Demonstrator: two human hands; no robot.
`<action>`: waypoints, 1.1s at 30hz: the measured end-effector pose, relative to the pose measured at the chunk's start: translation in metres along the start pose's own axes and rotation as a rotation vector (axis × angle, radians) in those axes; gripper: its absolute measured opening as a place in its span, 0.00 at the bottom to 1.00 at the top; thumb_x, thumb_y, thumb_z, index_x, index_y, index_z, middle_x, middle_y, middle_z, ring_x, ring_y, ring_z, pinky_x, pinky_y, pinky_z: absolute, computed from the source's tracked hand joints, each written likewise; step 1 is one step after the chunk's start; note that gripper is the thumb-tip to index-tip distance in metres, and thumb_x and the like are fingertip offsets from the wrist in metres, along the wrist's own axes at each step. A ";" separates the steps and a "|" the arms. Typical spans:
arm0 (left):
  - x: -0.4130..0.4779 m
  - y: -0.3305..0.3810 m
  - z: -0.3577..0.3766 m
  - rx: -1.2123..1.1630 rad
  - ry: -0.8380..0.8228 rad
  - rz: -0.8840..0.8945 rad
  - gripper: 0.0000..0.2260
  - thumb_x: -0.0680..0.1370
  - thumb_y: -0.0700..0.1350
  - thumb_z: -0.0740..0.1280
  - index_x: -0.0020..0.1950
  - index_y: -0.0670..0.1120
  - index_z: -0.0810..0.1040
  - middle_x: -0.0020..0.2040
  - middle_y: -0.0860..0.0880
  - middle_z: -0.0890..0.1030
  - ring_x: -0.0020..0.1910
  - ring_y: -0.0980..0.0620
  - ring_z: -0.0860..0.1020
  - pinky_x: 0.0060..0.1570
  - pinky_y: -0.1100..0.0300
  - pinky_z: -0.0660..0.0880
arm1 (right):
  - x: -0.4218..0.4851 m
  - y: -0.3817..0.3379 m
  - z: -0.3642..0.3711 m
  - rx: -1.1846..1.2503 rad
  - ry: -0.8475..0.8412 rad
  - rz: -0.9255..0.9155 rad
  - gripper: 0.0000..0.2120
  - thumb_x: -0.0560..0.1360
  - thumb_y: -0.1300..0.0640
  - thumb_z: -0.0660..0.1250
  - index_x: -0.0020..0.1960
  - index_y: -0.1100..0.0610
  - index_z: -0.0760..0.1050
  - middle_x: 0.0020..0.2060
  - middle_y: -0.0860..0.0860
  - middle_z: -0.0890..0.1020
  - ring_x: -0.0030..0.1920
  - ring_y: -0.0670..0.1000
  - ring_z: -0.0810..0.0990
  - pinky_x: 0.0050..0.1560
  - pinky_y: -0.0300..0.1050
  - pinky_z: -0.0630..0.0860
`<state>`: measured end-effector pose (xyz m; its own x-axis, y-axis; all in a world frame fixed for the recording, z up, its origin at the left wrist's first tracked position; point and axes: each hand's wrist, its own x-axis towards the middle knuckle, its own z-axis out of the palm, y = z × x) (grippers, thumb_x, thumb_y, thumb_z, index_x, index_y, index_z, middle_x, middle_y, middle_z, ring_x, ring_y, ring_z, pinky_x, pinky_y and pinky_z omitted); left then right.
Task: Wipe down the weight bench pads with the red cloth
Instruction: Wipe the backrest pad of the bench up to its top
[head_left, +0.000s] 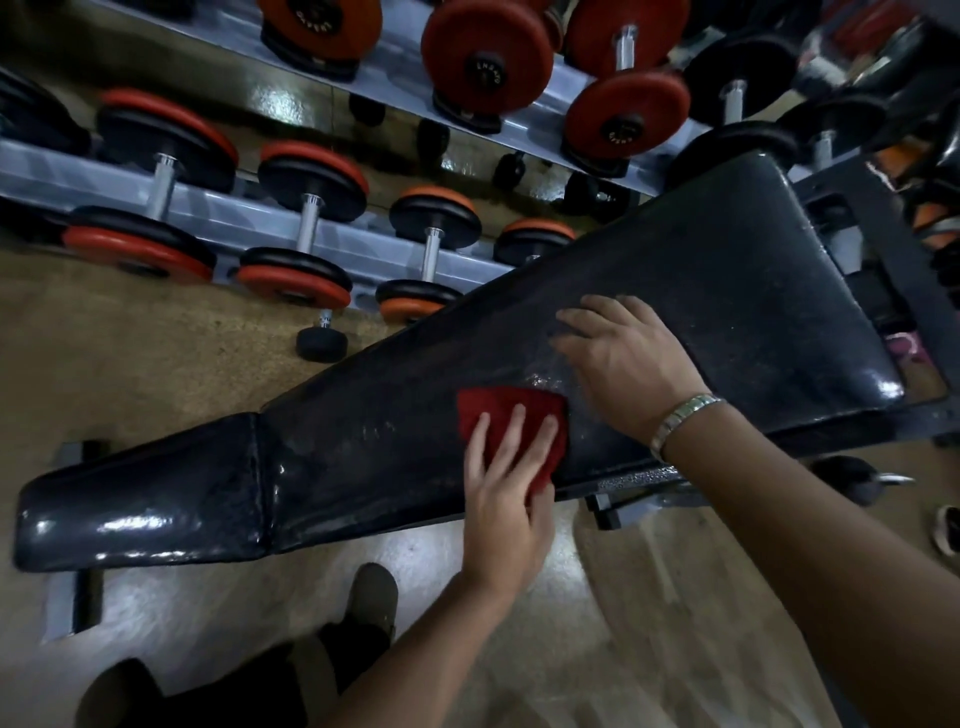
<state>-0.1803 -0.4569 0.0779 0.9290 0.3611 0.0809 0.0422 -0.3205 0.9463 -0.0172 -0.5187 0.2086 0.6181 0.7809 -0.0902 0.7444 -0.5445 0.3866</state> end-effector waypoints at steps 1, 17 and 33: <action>-0.007 -0.010 -0.002 0.039 -0.047 0.089 0.27 0.81 0.42 0.64 0.79 0.60 0.67 0.81 0.57 0.63 0.83 0.47 0.52 0.80 0.51 0.56 | 0.000 0.000 0.000 0.003 0.003 0.001 0.13 0.72 0.58 0.69 0.55 0.53 0.83 0.62 0.54 0.82 0.65 0.61 0.77 0.65 0.59 0.71; -0.008 -0.052 -0.027 0.186 -0.212 0.373 0.24 0.80 0.41 0.66 0.76 0.55 0.73 0.80 0.54 0.66 0.82 0.43 0.57 0.77 0.41 0.64 | -0.036 0.014 -0.020 0.004 0.165 0.046 0.10 0.72 0.60 0.65 0.49 0.52 0.83 0.54 0.51 0.83 0.56 0.58 0.79 0.61 0.58 0.71; 0.009 -0.060 -0.048 0.238 -0.275 0.323 0.25 0.79 0.41 0.62 0.75 0.56 0.74 0.81 0.56 0.64 0.82 0.46 0.57 0.76 0.41 0.65 | -0.059 0.014 -0.035 -0.073 0.048 0.191 0.13 0.74 0.53 0.62 0.54 0.52 0.81 0.60 0.53 0.79 0.61 0.60 0.76 0.64 0.60 0.67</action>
<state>-0.1922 -0.3927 0.0370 0.9699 -0.0246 0.2421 -0.2110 -0.5811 0.7860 -0.0521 -0.5621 0.2511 0.7320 0.6804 0.0341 0.5935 -0.6615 0.4585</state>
